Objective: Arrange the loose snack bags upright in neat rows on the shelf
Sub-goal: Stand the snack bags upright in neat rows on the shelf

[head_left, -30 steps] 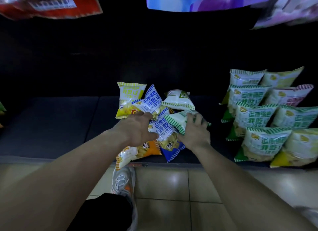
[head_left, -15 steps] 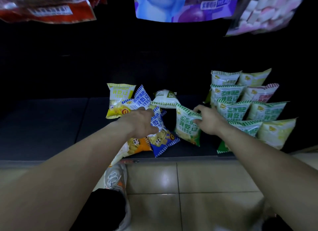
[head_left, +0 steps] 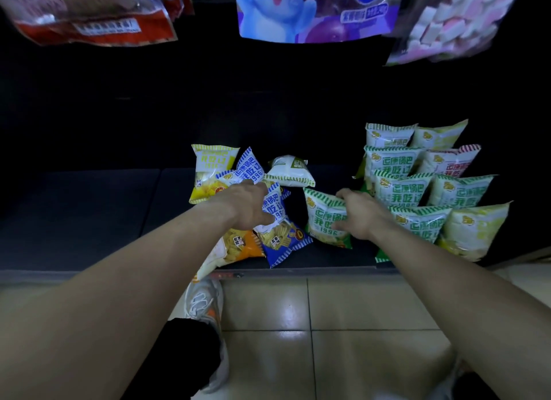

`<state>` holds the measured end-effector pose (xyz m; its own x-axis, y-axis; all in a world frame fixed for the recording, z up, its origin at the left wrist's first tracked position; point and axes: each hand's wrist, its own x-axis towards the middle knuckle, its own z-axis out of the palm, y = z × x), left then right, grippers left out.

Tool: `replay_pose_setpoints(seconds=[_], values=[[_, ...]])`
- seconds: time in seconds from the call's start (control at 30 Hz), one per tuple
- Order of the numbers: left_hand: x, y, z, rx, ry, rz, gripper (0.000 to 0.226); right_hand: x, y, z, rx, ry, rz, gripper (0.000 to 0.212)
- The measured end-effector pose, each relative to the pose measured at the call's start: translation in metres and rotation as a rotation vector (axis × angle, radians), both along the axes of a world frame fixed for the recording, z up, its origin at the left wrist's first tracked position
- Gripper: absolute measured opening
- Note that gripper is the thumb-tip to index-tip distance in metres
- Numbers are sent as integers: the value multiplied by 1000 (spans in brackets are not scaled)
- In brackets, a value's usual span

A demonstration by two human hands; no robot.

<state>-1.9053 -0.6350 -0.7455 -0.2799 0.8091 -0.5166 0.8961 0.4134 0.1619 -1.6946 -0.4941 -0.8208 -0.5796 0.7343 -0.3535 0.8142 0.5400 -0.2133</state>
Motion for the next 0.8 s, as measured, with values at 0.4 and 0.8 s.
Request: replay_pose_setpoints(seconds=[0.4, 0.8], values=[[69, 24, 50, 360, -250, -133, 97, 58, -19, 127, 36, 38, 161, 88], [109, 42, 40, 419, -24, -118, 90, 94, -6, 118, 2, 400, 55, 73]])
